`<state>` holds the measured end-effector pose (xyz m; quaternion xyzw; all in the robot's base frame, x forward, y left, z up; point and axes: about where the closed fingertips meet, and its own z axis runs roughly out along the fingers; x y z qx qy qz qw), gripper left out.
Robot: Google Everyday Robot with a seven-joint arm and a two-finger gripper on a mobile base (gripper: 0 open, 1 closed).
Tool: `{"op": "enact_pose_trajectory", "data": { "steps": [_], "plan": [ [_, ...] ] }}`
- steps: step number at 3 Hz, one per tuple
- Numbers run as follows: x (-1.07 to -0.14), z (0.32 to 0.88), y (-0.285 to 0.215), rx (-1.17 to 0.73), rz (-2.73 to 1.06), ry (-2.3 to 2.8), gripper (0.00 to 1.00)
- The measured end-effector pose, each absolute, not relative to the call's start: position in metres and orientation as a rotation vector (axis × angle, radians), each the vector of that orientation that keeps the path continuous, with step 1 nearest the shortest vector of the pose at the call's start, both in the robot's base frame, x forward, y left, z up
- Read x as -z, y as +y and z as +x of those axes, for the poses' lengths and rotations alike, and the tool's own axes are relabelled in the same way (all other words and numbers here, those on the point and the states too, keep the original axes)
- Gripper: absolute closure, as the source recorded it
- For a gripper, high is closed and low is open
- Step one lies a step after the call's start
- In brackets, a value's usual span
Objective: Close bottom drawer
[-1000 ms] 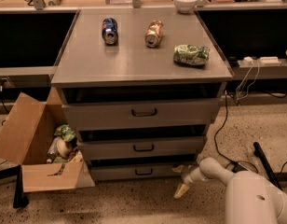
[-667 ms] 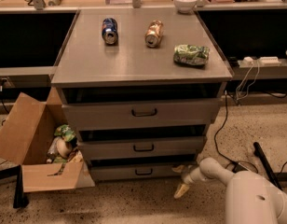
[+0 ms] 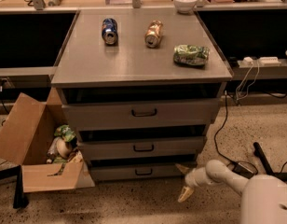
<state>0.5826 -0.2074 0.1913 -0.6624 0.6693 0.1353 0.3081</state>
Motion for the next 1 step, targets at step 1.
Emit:
{"op": "enact_pose_trajectory", "data": {
  "steps": [1],
  "plan": [
    [-0.2121, 0.556, -0.208, -0.359, -1.764, 1.74, 0.0]
  ]
}}
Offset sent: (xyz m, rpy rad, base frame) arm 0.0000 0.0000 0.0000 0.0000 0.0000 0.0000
